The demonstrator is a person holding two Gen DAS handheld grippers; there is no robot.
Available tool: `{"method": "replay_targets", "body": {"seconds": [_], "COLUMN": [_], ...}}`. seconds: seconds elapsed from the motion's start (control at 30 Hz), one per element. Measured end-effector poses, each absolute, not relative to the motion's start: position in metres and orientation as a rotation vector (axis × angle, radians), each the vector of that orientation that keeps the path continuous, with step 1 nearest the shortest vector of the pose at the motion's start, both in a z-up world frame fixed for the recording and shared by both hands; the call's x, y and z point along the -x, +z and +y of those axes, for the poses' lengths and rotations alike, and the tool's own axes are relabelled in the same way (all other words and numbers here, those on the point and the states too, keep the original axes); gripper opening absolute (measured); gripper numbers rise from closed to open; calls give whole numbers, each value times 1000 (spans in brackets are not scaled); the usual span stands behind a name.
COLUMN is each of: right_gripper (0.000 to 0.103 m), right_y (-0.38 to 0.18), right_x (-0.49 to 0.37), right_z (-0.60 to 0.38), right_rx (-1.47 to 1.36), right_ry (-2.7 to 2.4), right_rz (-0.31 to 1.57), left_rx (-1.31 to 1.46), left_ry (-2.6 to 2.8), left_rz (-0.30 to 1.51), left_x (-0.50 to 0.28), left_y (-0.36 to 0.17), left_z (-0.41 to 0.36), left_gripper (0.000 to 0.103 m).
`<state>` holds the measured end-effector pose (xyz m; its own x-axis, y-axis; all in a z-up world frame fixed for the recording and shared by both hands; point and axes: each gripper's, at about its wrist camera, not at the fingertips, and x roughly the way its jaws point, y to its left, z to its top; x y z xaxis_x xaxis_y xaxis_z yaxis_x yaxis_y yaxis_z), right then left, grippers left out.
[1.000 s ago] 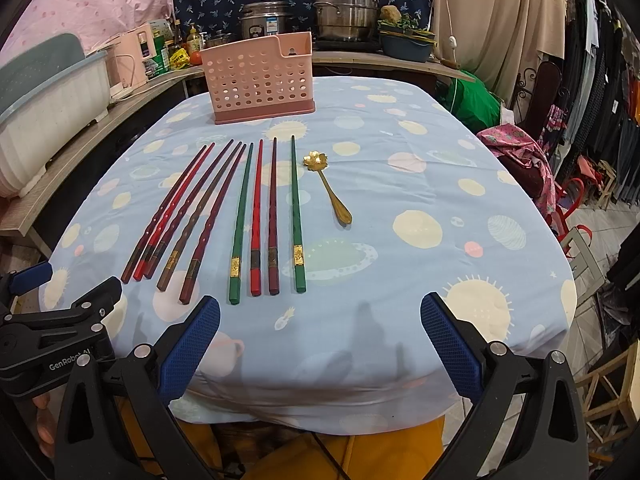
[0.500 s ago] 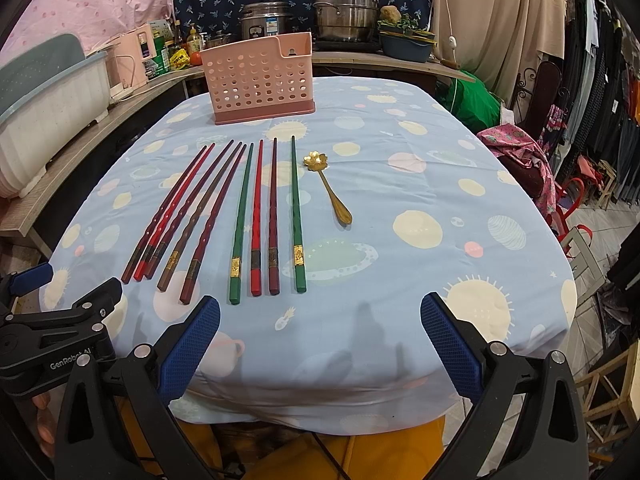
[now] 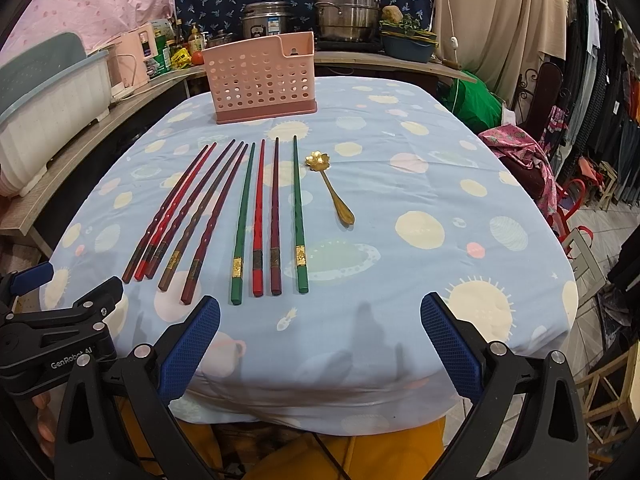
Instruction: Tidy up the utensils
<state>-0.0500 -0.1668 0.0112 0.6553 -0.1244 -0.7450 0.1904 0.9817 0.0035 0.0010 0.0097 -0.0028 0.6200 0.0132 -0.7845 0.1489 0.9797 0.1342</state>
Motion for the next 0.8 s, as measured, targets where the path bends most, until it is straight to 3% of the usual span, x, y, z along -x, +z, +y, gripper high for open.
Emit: {"method": "replay_targets", "body": {"seconds": [0.8], "right_gripper": [96], "right_y": [-1], "right_x": [27], "right_z": [-191], "right_rx": [-121], "right_ry": [-209], "right_rz": [854], "left_rx": [-98], "left_ry": [-31], "left_rz": [973], "left_x": [-48], "left_y": [-28], "left_z": [36], "left_gripper": [96]}}
